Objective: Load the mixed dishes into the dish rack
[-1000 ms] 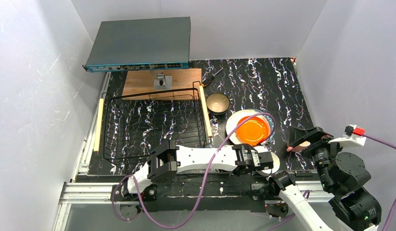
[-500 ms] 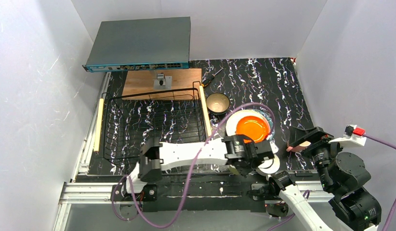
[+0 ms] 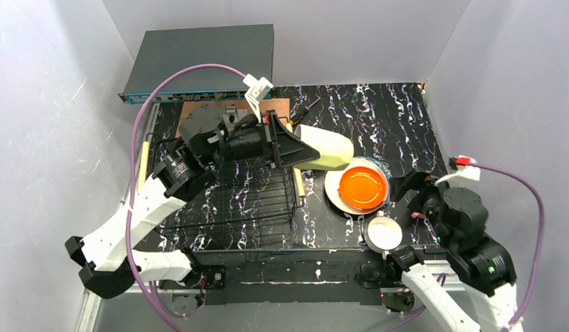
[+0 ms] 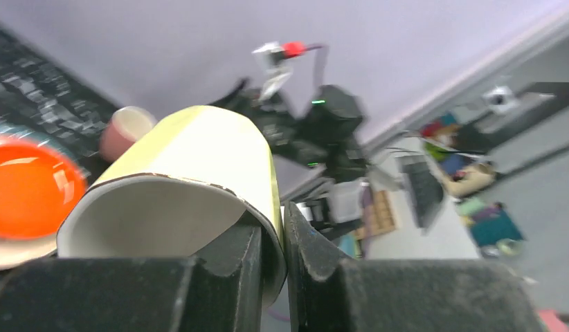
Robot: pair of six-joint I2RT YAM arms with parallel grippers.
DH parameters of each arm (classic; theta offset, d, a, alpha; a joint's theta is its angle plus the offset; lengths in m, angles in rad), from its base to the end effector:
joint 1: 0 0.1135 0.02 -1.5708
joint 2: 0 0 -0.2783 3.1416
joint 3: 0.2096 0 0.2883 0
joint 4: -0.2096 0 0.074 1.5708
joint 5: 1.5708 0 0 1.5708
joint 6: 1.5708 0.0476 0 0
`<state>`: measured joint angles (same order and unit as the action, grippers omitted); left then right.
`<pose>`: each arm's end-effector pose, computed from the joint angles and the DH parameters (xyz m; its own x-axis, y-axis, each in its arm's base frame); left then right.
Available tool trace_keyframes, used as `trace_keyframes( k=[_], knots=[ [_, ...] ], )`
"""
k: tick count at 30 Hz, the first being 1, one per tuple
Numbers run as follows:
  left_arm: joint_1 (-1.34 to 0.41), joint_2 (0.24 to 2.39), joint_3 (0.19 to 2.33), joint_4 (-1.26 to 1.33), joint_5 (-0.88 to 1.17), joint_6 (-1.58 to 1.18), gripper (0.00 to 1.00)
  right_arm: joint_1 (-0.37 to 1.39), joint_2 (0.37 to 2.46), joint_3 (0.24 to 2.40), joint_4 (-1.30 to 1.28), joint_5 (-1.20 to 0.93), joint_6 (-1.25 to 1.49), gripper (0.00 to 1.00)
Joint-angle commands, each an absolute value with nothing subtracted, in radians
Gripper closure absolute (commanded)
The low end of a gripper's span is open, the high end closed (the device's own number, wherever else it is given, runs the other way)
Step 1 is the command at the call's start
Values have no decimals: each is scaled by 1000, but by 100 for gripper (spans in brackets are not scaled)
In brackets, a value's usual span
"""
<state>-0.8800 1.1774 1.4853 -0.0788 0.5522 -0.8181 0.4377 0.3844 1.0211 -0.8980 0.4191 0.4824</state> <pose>0.1562 -0.2282 0.5392 -0.6176 -0.2282 -0.7527 0.7767 -0.0261 -0.6293 0.0685 0.0107 0.4034 -0.2217 0.3641 -0.9046 0.0810 0.9313 0.3550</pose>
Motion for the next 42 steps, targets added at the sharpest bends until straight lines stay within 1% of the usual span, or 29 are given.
trace_keyframes(
  k=[1, 5, 6, 7, 9, 11, 15, 17, 20, 21, 24, 27, 33, 37, 42],
  knots=[
    [-771, 1169, 1333, 528, 796, -1264, 100, 434, 484, 968, -671, 4, 338, 0],
    [-686, 1212, 1225, 963, 751, -1630, 100, 435, 551, 918, -463, -415, 295, 0],
    [-675, 1229, 1201, 1062, 728, -1700, 100, 439, 562, 901, -378, -499, 309, 0],
    [-666, 1247, 1186, 1154, 701, -1770, 100, 449, 571, 882, -291, -571, 338, 0],
    [-661, 1274, 1165, 1286, 650, -1862, 100, 491, 579, 828, -110, -630, 417, 0],
    [-662, 1265, 1136, 1340, 614, -1895, 100, 563, 581, 794, 45, -607, 473, 0],
    [-659, 1169, 1039, 1301, 563, -1838, 100, 738, 592, 767, 209, -409, 492, 0],
    [-659, 1122, 1002, 1252, 553, -1799, 100, 822, 613, 764, 269, -289, 525, 5],
    [-657, 1084, 966, 1224, 531, -1783, 100, 908, 667, 768, 386, -219, 555, 14],
    [-656, 1077, 958, 1224, 519, -1787, 100, 937, 683, 771, 417, -200, 549, 16],
    [-657, 1065, 941, 1248, 497, -1800, 100, 1028, 732, 800, 455, -67, 514, 16],
    [-657, 1049, 935, 1241, 493, -1795, 100, 1071, 778, 857, 397, 78, 519, 16],
    [-657, 1030, 923, 1223, 494, -1787, 100, 1100, 838, 944, 389, 62, 522, 21],
    [-658, 1031, 911, 1240, 490, -1792, 100, 1110, 844, 952, 398, 73, 516, 34],
    [-656, 1028, 883, 1252, 468, -1788, 100, 1111, 843, 947, 421, 101, 517, 37]
  ],
)
